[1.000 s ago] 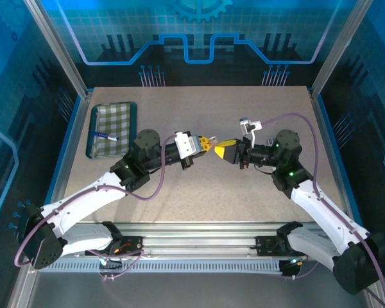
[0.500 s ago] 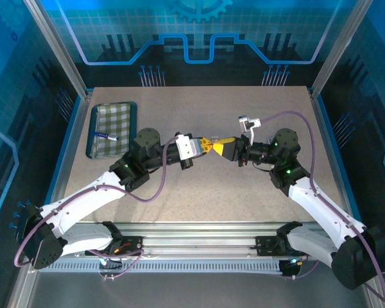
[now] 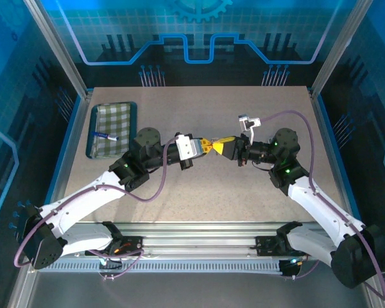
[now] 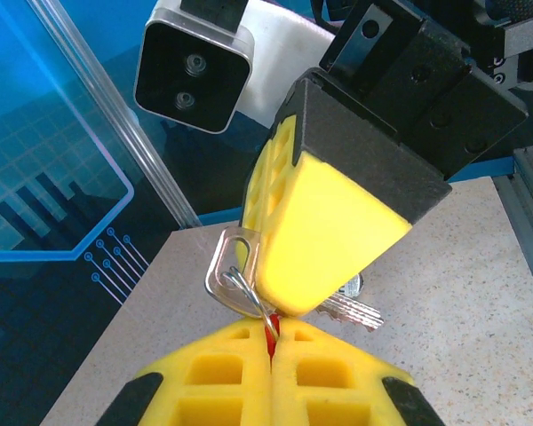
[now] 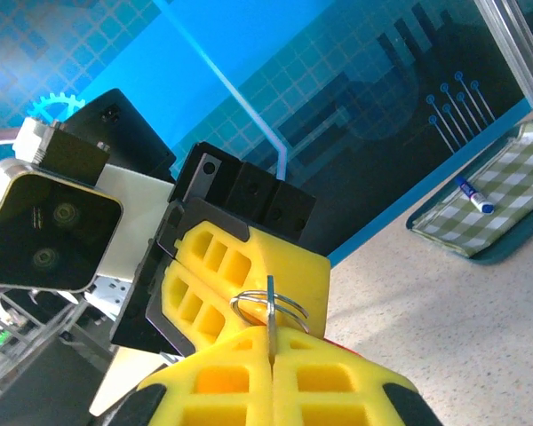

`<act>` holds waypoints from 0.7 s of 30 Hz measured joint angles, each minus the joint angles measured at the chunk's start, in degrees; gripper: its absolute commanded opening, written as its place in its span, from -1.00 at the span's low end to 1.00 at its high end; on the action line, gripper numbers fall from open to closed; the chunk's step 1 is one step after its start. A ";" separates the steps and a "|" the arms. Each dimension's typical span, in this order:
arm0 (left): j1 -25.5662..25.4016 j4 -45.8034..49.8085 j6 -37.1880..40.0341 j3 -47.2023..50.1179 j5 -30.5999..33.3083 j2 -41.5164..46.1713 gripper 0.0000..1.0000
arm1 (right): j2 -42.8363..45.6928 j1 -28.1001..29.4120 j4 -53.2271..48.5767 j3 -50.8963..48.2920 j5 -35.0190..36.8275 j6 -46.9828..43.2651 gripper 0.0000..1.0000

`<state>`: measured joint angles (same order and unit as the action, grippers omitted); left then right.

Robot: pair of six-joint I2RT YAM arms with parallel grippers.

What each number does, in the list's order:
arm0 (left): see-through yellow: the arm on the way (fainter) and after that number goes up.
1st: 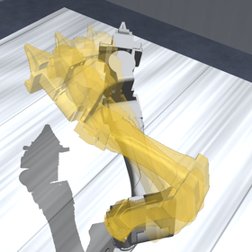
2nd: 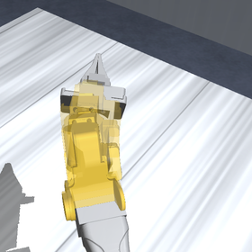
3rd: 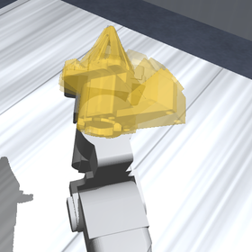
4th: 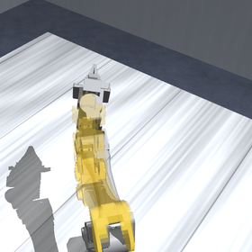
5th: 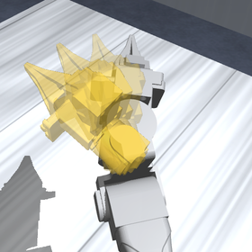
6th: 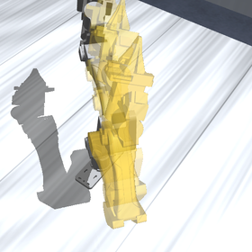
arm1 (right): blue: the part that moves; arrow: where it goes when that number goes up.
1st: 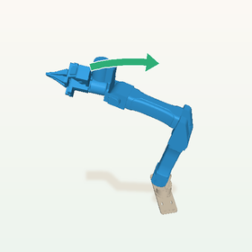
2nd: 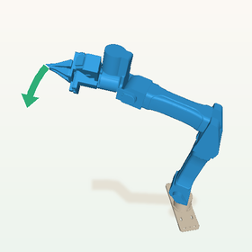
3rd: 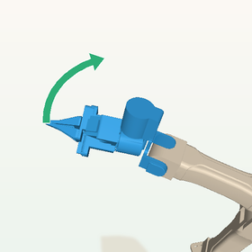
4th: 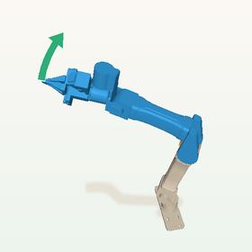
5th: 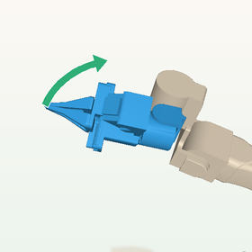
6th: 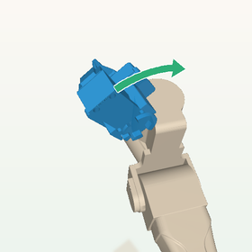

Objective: Remove the keys from the keyring

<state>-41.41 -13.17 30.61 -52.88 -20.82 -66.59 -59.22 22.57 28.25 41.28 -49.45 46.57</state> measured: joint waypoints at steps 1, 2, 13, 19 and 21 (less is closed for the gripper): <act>-0.02 -0.02 0.00 0.00 0.02 0.00 -1.00 | 0.13 -0.02 -0.22 0.00 0.02 -0.17 -0.95; -0.02 -0.04 0.00 0.00 0.04 0.00 -1.00 | 0.33 -0.02 -0.52 -0.04 0.20 -0.57 -0.97; -0.13 -1.66 -0.17 0.00 1.14 0.00 -0.98 | 4.72 -0.35 -6.91 -0.09 1.66 -6.91 -1.00; -0.37 -1.70 0.11 0.00 1.49 0.00 -1.00 | 7.72 0.66 -13.79 -0.04 3.28 -15.19 -1.00; -0.68 -1.86 0.63 0.02 1.49 0.00 -1.00 | 8.94 1.29 -15.69 -0.04 4.98 -18.01 -1.00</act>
<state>-42.09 -15.03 31.24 -52.86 -19.33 -66.59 -50.28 23.86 12.56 41.23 -44.47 28.56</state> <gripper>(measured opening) 0.052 0.064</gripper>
